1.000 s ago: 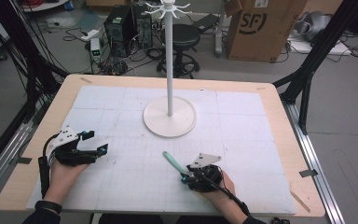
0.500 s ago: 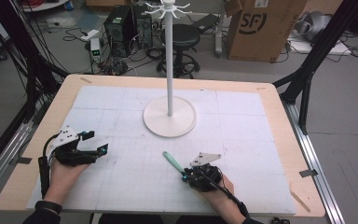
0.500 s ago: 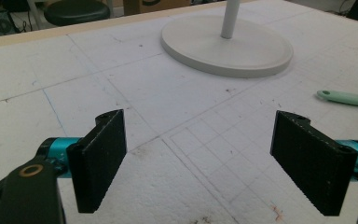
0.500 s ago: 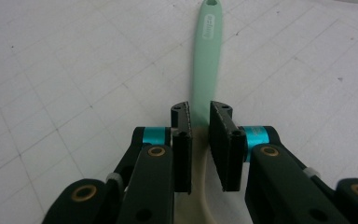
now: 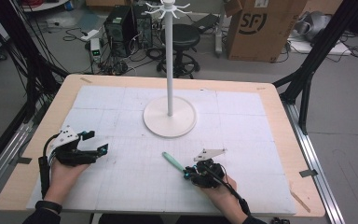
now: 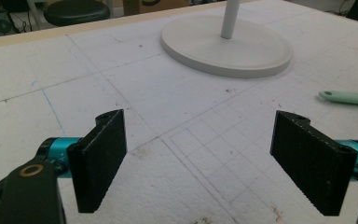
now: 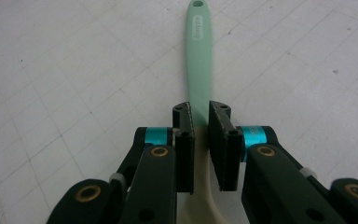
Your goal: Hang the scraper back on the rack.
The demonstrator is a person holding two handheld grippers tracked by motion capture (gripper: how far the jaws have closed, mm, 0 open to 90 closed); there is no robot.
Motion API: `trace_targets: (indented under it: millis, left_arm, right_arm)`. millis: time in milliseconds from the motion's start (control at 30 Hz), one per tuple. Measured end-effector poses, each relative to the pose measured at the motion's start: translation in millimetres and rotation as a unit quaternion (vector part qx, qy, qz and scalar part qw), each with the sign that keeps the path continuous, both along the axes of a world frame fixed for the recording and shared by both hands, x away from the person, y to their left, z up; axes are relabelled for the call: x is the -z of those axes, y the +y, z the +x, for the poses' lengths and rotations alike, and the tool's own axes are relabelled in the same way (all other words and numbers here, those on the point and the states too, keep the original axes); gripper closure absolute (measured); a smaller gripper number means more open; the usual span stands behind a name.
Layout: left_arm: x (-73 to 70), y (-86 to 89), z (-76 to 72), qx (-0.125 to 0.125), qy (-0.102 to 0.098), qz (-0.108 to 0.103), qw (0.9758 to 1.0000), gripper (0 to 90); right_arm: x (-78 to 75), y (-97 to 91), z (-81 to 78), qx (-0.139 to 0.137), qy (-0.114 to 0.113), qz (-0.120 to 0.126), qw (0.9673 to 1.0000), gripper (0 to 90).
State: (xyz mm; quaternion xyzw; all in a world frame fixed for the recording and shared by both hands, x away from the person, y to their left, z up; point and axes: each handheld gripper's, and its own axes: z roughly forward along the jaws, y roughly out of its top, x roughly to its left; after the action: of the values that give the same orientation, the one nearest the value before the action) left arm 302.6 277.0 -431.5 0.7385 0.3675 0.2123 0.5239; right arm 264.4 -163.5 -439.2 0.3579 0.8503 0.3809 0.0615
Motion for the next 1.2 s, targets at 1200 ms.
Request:
trace_targets:
  millis: [1200]
  left_arm:
    - [-1.6, 0.3, -0.7, 0.006, 0.0, -0.016, 0.9999, 18.9]
  right_arm:
    - [-216.1, -80.6, 63.4, -0.021, -0.09, 0.114, 0.9891, 80.8]
